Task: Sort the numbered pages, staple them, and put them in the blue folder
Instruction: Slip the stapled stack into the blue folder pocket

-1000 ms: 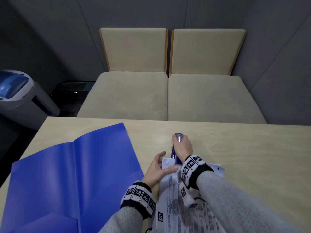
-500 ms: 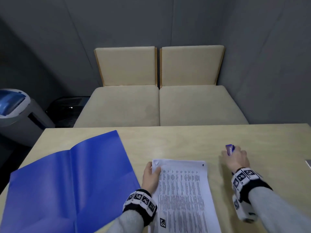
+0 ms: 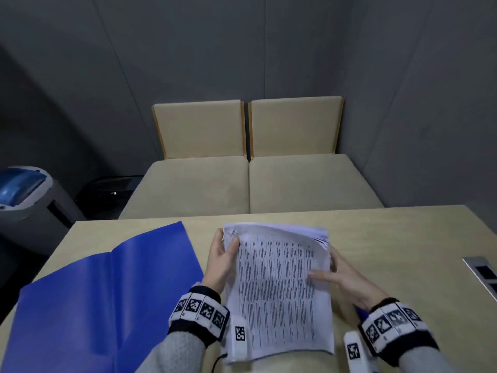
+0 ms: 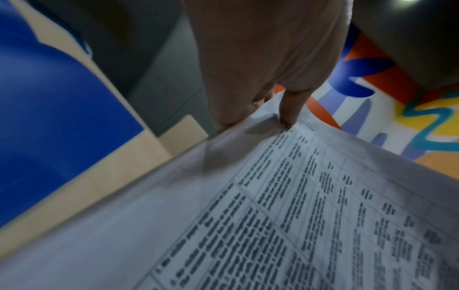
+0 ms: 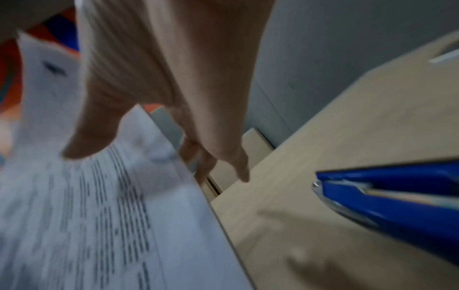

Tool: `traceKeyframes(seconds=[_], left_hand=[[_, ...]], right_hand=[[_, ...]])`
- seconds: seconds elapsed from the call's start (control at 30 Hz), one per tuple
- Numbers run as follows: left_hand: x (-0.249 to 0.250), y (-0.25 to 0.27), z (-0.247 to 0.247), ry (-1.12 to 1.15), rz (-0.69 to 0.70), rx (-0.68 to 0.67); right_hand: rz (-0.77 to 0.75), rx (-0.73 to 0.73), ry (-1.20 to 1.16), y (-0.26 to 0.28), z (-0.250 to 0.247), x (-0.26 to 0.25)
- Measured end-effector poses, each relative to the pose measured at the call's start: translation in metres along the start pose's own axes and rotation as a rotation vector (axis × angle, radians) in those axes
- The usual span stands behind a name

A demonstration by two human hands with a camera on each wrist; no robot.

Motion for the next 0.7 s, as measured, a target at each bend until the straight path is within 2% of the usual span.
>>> traceKeyframes(seconds=[0.07,0.2,0.27,0.33,0.43,0.57,0.7], left_hand=[[0.036,0.003,0.009,-0.065,0.110,0.006],[0.101,0.028,0.032,-0.230,0.421,0.153],[0.114,0.045,0.042,-0.285,0.507,0.247],[0.107,0.052,0.045,-0.294,0.538,0.314],[0.078,0.057,0.045,-0.307,0.488,0.332],[0.030,0.052,0.033,-0.355,0.298,0.332],[-0.014,0.045,0.027,-0.349,0.117,0.309]], right_hand=[[-0.043,0.020,-0.090,-0.004,0.005,-0.025],[-0.256,0.053,-0.123,-0.001,0.016,-0.078],[-0.335,0.103,-0.131,0.003,0.024,-0.090],[-0.361,0.167,-0.135,0.006,0.034,-0.088],[-0.337,0.225,-0.162,0.003,0.045,-0.067],[-0.254,0.213,-0.319,-0.005,0.054,-0.050],[-0.154,0.170,-0.349,-0.017,0.050,-0.027]])
Point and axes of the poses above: each hand's wrist, its own y-axis away from the middle knuckle, its own z-axis out of the palm, x = y × z, the point moved 5 cm from there along -y, towards the middle knuckle, and after that the axes turned 11 degrees about -x, right-handed, at the moved point
